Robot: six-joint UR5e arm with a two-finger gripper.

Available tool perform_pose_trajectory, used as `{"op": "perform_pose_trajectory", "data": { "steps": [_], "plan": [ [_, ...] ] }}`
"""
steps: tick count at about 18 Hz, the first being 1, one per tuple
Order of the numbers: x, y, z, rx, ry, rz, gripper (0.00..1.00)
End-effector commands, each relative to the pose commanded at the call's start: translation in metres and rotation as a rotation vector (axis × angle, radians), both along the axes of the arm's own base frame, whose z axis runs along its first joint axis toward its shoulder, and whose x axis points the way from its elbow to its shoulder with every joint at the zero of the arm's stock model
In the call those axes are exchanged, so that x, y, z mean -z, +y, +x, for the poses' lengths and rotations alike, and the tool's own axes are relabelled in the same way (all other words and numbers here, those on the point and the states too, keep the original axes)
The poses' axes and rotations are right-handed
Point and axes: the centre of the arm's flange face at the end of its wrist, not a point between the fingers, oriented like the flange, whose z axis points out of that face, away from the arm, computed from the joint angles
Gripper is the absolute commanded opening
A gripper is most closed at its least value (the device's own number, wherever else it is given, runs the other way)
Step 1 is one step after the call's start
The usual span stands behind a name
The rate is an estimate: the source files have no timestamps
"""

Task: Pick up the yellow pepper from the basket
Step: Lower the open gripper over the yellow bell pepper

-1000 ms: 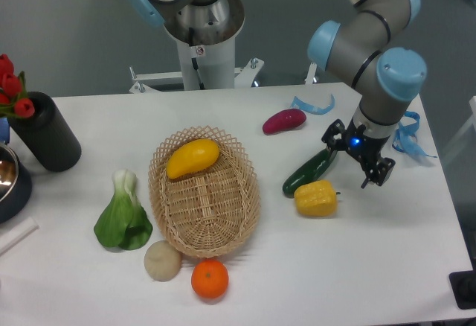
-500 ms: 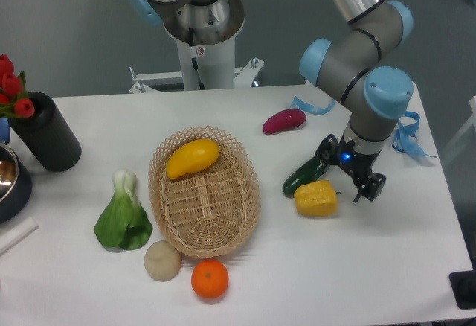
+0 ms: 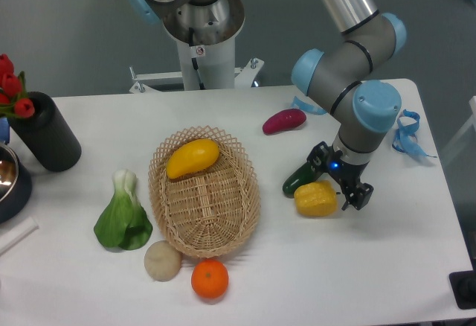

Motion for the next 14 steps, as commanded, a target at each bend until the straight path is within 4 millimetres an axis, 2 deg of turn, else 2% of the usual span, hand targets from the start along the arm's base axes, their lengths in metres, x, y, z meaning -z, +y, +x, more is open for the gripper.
{"op": "perform_pose_trajectory", "data": {
  "steps": [2, 4, 6, 12, 14],
  "plan": [
    [0.004, 0.002, 0.002, 0.002, 0.017, -0.050, 0.98],
    [0.003, 0.003, 0.001, 0.001, 0.019, -0.047, 0.86],
    [0.004, 0.003, 0.001, 0.002, 0.018, -0.049, 0.79],
    [0.010, 0.028, 0.003, -0.012, 0.047, -0.034, 0.79],
    [0.007, 0.030, 0.003, -0.010, 0.052, -0.031, 0.80]
  ]
}}
